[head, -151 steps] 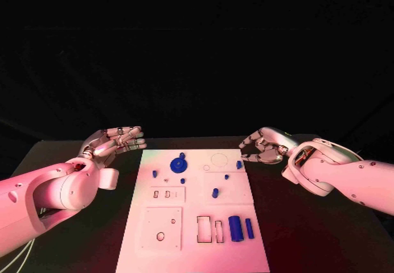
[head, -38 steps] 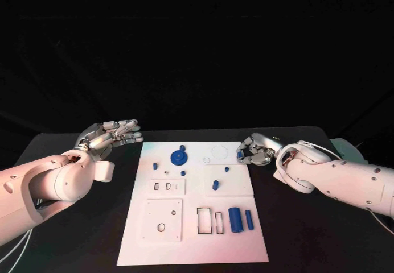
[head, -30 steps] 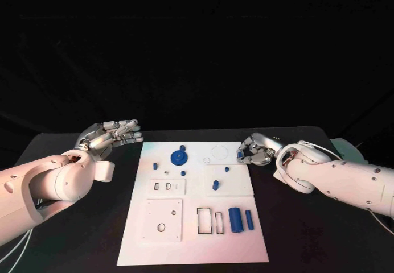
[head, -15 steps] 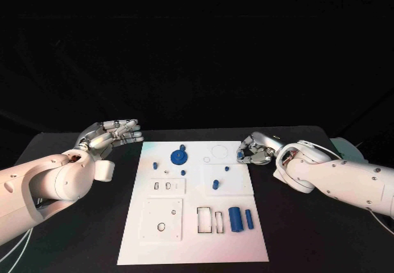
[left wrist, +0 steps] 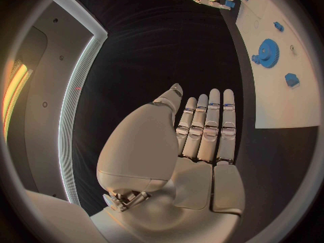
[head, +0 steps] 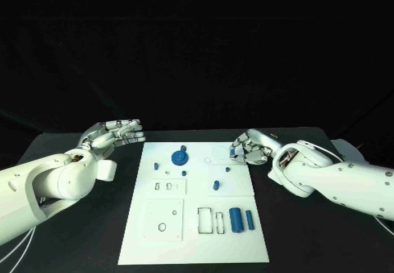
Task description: Assemble the parts on the task board
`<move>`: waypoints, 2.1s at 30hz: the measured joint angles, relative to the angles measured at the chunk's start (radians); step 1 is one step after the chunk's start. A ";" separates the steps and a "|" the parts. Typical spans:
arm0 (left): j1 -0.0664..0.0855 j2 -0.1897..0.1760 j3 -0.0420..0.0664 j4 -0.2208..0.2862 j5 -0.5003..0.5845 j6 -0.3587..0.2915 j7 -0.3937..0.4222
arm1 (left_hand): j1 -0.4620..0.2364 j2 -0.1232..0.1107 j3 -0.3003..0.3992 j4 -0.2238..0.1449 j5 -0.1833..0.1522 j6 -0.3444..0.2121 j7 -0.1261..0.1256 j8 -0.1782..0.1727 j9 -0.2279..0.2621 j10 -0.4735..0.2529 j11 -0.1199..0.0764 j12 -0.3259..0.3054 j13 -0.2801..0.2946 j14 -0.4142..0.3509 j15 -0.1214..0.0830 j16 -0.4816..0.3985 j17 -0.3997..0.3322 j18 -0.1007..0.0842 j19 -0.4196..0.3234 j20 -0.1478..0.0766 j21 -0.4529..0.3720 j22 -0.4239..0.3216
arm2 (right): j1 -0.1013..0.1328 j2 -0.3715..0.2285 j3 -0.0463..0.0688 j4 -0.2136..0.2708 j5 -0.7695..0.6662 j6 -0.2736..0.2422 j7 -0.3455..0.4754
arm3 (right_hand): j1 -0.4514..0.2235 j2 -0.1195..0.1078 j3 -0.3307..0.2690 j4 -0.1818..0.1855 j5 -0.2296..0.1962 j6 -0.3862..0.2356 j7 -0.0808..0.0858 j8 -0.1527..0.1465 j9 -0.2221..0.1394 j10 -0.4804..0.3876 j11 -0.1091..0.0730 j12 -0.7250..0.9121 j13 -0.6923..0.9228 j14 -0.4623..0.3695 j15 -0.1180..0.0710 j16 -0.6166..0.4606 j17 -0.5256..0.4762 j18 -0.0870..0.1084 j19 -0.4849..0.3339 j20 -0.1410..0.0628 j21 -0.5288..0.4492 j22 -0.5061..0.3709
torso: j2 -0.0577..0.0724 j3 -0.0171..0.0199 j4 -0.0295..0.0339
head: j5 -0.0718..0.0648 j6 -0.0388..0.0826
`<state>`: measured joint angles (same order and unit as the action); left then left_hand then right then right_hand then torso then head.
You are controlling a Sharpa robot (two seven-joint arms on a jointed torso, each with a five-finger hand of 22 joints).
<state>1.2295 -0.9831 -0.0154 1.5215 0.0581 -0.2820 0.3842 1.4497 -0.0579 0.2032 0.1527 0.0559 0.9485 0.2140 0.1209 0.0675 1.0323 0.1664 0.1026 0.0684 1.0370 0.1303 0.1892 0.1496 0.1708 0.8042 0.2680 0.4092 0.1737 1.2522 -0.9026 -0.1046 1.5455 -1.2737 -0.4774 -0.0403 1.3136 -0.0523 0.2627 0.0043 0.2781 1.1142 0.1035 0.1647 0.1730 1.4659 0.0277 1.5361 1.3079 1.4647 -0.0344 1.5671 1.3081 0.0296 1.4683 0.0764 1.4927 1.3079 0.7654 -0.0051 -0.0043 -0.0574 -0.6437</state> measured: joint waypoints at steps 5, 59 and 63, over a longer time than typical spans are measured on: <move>0.000 0.010 0.000 -0.002 0.000 0.000 -0.001 | 0.000 0.000 0.000 0.000 0.000 0.000 0.000 0.000 0.000 0.000 0.000 0.000 0.000 0.000 0.000 0.000 0.000 0.000 0.000 0.000 0.000 0.000 | 0.013 0.016 0.001 0.090 -0.018 -0.019 -0.054 | -0.007 0.007 0.000 0.000 0.003 -0.005 -0.002 -0.003 0.000 0.000 0.000 0.000 0.000 0.000 0.000 0.000 0.000 0.000 0.000 0.000 0.004 0.000 | -0.006 -0.0034 0.0004 | 0.028 -0.008; 0.000 0.033 -0.001 0.064 0.000 -0.022 -0.016 | 0.000 0.000 0.000 0.000 0.000 0.000 0.000 0.000 0.000 0.000 0.000 -0.004 0.000 0.000 0.000 -0.004 0.000 0.000 0.000 0.000 0.000 -0.001 | -0.100 0.388 -0.024 -0.016 -0.295 0.027 -0.267 | -0.008 0.010 0.002 0.003 0.007 -0.022 0.005 -0.008 0.000 0.000 0.000 0.000 0.000 0.000 0.000 0.000 -0.001 0.000 0.000 0.000 0.012 0.000 | -0.012 -0.0131 0.0111 | 0.125 -0.052; 0.000 0.032 -0.001 0.064 0.000 -0.022 -0.016 | 0.000 0.000 0.000 0.000 0.000 0.000 0.000 0.000 0.000 0.000 0.000 -0.004 0.000 0.000 0.000 -0.004 0.000 0.000 0.000 0.000 0.000 -0.002 | -0.103 0.395 -0.025 -0.027 -0.299 0.034 -0.268 | -0.008 0.010 0.002 0.003 0.007 -0.022 0.005 -0.008 0.000 0.000 0.000 0.000 0.000 0.000 0.000 0.000 -0.001 0.000 0.000 0.000 0.012 0.000 | -0.012 -0.0131 0.0112 | 0.125 -0.054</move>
<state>1.2293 -0.9507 -0.0161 1.5859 0.0581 -0.3036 0.3680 1.4496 -0.0579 0.2032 0.1527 0.0559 0.9485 0.2140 0.1210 0.0674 1.0323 0.1664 0.0985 0.0684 1.0370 0.1303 0.1856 0.1498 0.1709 0.8043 0.2679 0.4093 0.1721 1.1495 -0.5079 -0.1299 1.5184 -1.5724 -0.4433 -0.3087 1.3060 -0.0428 0.2648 0.0071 0.2848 1.0917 0.1082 0.1567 0.1731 1.4659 0.0278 1.5360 1.3074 1.4647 -0.0343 1.5670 1.3075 0.0296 1.4682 0.0766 1.5044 1.3081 0.7536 -0.0182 0.0069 0.0678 -0.6973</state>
